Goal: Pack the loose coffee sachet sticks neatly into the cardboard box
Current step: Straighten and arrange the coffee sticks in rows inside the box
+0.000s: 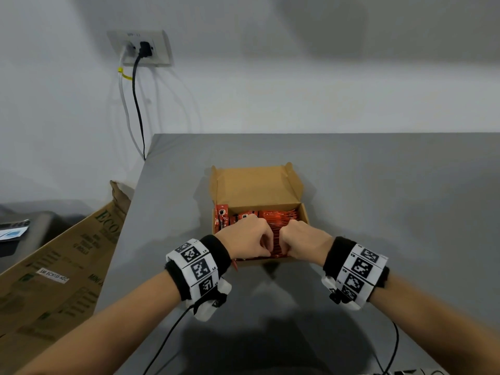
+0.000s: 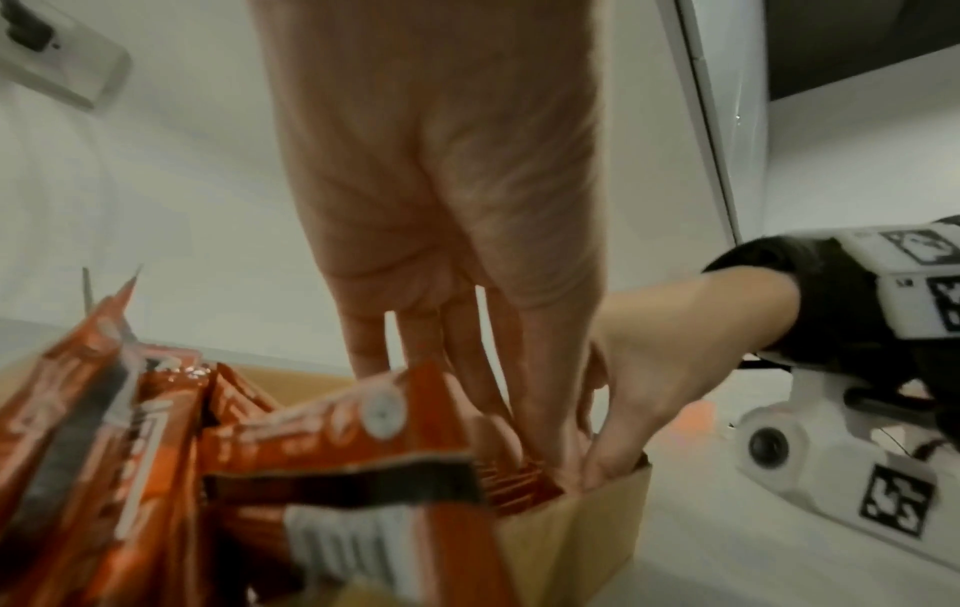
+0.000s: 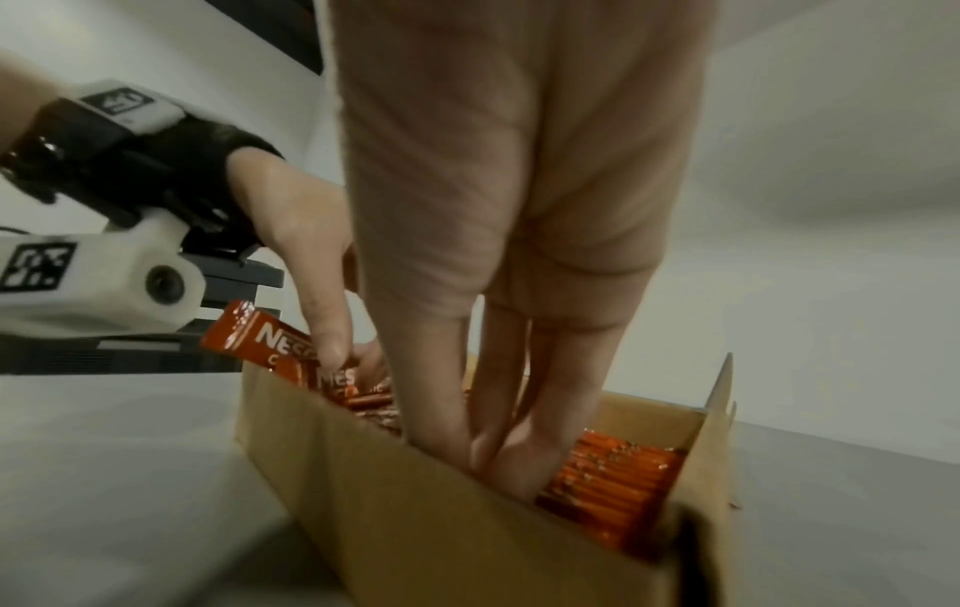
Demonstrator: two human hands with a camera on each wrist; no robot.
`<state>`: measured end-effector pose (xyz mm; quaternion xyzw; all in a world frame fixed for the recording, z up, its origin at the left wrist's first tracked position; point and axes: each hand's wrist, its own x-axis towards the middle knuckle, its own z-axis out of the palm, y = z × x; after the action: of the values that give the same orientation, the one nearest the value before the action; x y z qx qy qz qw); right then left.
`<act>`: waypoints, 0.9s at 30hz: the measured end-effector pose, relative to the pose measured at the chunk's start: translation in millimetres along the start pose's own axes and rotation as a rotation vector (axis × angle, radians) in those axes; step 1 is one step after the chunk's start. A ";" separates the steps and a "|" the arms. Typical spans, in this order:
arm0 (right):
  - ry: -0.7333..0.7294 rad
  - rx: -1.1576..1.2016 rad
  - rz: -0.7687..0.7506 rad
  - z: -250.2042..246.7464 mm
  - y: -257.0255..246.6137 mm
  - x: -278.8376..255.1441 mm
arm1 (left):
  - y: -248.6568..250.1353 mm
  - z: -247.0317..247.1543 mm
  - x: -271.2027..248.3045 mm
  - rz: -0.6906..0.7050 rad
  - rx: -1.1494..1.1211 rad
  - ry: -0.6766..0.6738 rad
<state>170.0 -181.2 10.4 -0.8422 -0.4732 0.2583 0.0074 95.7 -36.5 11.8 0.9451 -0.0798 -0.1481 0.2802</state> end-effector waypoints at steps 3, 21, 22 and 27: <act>0.002 0.057 -0.004 -4.9 3.8 -1.7 | 4.4 5.6 0.2 0.020 0.026 -0.013; -0.011 0.051 0.097 -13.6 17.6 -19.6 | 6.0 11.9 8.2 -0.006 0.008 -0.025; -0.012 0.028 0.089 -10.0 15.5 -19.7 | 7.3 14.6 8.0 0.001 0.027 -0.027; 0.079 0.121 0.094 -11.7 19.7 -18.9 | 2.0 6.9 6.7 -0.022 -0.034 0.048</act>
<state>182.8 -204.5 23.6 -0.8711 -0.4160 0.2529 0.0648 99.6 -43.2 5.8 0.9444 -0.0600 -0.1299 0.2962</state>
